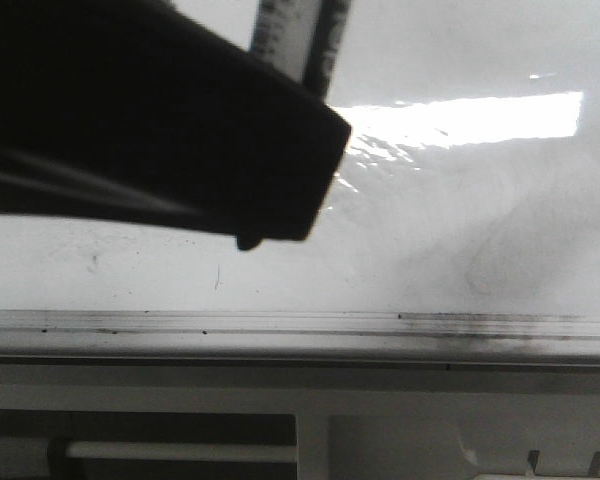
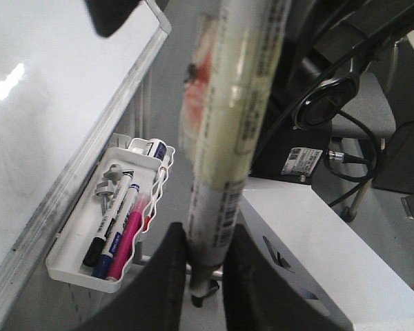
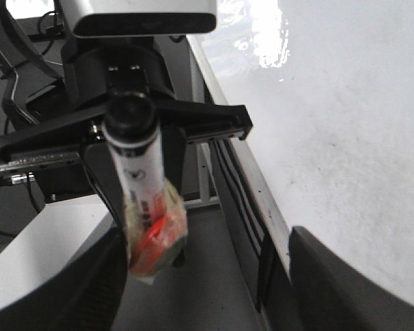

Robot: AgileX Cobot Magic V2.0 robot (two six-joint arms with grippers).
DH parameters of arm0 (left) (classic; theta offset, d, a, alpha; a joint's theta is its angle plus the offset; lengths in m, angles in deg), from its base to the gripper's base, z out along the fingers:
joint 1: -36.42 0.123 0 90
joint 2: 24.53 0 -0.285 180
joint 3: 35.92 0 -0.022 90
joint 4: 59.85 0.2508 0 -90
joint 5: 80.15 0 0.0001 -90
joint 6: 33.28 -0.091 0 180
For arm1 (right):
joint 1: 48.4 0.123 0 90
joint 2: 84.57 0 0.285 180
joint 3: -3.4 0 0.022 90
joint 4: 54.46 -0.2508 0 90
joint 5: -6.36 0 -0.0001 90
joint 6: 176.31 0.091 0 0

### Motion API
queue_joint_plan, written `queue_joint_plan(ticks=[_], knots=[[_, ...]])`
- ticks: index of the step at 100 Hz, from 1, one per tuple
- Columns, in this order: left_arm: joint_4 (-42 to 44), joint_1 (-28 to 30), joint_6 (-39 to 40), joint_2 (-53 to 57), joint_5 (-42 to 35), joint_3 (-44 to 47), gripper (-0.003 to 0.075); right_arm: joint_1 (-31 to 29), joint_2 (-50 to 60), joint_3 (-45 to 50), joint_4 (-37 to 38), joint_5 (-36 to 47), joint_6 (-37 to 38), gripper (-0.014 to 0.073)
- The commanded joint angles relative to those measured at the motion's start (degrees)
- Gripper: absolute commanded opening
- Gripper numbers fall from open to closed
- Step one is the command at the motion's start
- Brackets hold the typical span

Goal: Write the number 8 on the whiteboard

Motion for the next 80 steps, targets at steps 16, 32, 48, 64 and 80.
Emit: queue_joint_plan(ticks=[16, 32, 48, 64, 80], knots=[[-3.3, -0.4, -0.3, 1.1, 2.3, -2.0, -0.0020, 6.7, -6.6, -1.9, -10.8, 2.0, -10.0, 0.0437], [-3.3, -0.4, -0.3, 1.1, 2.3, -2.0, -0.0020, 12.2, -9.1, -1.9, -11.1, 9.5, -10.0, 0.0344], [-3.3, -0.4, -0.3, 1.1, 2.0, -2.0, -0.0020, 14.2, -9.5, -1.9, -11.7, 14.7, -10.0, -0.0011], [-5.4, -0.4, -0.3, 1.5, 0.3, -2.0, 0.0108, 14.2, -9.4, -1.9, -11.0, 17.4, -10.0, -0.0064], [-4.5, 1.6, 5.8, 6.3, -0.8, -2.0, 0.0443, 13.7, -9.4, -5.6, 8.3, 17.9, 0.0, -0.0064]])
